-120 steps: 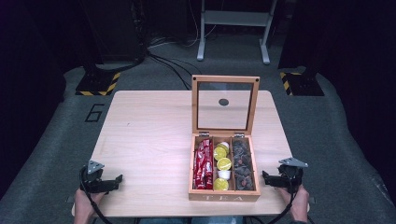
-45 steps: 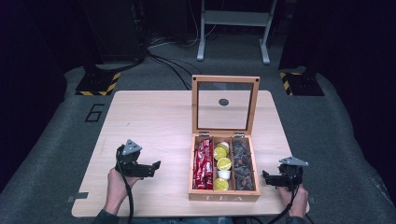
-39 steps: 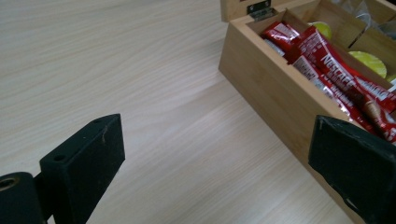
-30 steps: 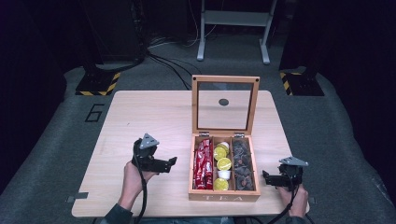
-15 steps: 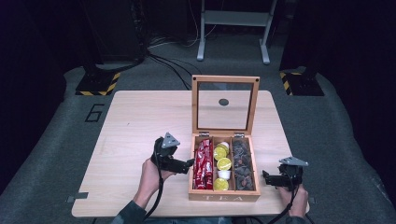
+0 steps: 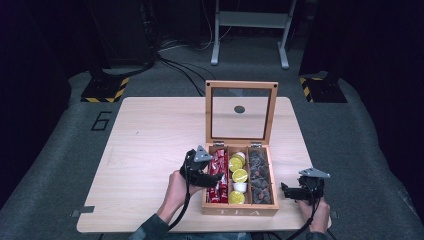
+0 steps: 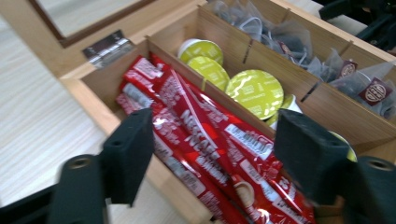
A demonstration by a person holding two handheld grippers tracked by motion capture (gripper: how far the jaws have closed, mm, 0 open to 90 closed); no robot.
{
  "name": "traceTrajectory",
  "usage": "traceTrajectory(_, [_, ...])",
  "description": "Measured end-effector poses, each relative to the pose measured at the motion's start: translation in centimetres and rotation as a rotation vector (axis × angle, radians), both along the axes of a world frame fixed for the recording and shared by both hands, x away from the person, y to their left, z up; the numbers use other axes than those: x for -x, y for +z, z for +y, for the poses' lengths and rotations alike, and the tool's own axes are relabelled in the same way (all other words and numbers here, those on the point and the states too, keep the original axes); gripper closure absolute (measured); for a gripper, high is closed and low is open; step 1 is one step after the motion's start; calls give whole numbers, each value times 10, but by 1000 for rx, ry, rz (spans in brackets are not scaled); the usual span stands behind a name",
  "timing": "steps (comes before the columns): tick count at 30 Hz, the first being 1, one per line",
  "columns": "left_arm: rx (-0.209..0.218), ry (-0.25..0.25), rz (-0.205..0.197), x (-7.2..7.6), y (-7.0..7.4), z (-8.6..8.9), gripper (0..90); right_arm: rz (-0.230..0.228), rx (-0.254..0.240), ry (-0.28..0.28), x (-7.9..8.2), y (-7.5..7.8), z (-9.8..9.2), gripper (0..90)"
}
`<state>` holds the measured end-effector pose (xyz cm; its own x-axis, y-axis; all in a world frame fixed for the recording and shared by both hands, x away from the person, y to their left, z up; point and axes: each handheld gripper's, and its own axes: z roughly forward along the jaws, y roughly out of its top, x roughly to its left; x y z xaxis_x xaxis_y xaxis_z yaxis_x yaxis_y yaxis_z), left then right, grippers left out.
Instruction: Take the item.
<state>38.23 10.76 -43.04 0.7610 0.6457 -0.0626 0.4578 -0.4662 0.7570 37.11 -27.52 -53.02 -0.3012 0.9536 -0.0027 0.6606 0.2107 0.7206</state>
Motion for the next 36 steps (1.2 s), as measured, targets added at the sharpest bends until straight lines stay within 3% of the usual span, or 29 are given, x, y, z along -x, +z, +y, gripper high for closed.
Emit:
traceTrajectory(4, [-41, 0, 17, -2, -7, -7, 415, 0, 0, 0, 0, 0, 0, 0])
traceTrajectory(10, [-55, -5, 58, -5, -13, -9, 531, 1, -1, -2, 0, 0, 0, 0])
traceTrajectory(13, [-56, -1, 71, -5, -16, -10, 635, 0, 0, 0, 0, 0, 0, 0])
traceTrajectory(14, [-42, 6, 89, -6, -19, -9, 649, 0, 0, 1, 0, 0, 0, 0])
traceTrajectory(22, [-26, 15, 106, -5, -23, -8, 744, 1, -2, -2, 0, 0, 0, 1])
traceTrajectory(26, [-12, 25, 105, -4, -25, -9, 786, 1, -2, -2, 0, 0, 0, 0])
traceTrajectory(29, [-14, 32, 80, -1, -24, -10, 810, 1, -2, -2, 0, 0, 0, 0])
traceTrajectory(30, [-18, 37, 54, 2, -24, -11, 812, 1, -2, -2, 0, 0, 0, 1])
traceTrajectory(36, [1, 45, 40, 3, -22, -8, 822, 0, 0, 1, 0, 0, 0, 0])
